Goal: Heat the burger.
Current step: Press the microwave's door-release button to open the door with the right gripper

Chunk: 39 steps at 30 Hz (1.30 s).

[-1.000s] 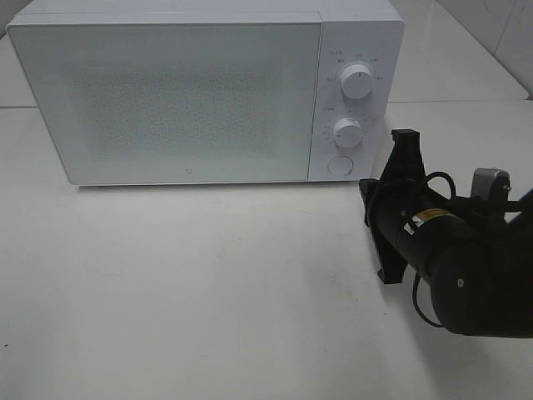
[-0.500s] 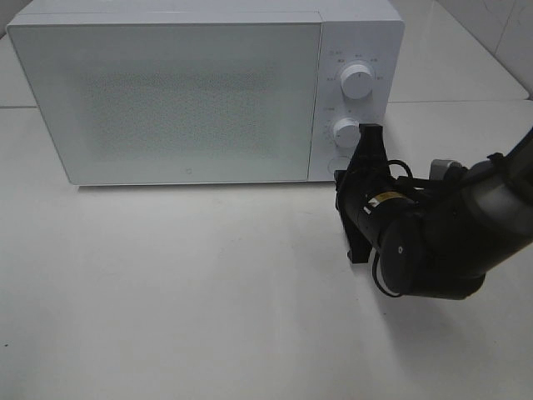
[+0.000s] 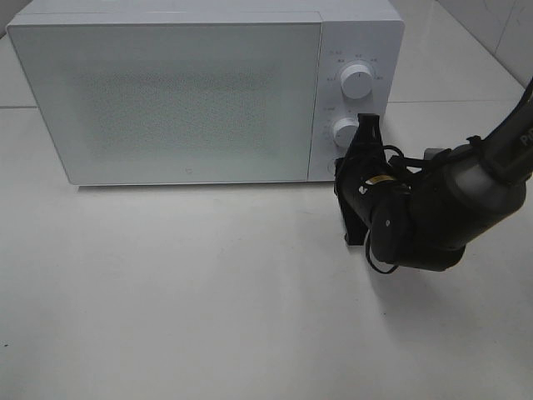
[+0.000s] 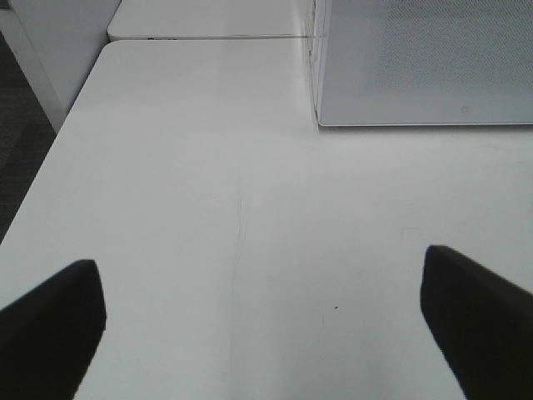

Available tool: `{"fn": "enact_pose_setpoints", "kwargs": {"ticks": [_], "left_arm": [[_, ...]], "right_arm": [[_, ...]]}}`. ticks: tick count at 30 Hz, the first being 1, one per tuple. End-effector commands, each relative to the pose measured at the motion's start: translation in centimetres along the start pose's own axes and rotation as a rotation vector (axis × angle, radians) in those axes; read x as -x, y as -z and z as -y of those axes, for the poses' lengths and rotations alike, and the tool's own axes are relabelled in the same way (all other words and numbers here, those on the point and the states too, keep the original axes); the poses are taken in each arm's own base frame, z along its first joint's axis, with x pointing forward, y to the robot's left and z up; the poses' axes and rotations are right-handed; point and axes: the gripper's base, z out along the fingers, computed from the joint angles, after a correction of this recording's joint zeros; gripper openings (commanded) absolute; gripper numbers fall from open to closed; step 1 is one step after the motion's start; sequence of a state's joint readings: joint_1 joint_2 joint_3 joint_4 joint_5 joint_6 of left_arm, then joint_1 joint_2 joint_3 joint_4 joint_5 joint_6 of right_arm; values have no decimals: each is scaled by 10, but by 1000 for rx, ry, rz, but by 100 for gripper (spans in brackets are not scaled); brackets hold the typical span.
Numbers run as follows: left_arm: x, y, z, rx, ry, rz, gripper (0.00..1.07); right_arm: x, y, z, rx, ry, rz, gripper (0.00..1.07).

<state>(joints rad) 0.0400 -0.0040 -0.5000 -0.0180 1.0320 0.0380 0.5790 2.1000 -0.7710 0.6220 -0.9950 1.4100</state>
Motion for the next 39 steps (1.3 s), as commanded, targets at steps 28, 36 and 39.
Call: {"fn": "enact_pose_setpoints", "kwargs": {"ticks": [28, 36, 39], "left_arm": [[-2, 3, 0, 3, 0, 25, 98], [-2, 3, 0, 3, 0, 25, 98], [-2, 3, 0, 3, 0, 25, 98]], "right_arm": [[-3, -24, -16, 99, 15, 54, 0], [0, -34, -26, 164, 5, 93, 0], [3, -45, -33, 201, -8, 112, 0]]}}
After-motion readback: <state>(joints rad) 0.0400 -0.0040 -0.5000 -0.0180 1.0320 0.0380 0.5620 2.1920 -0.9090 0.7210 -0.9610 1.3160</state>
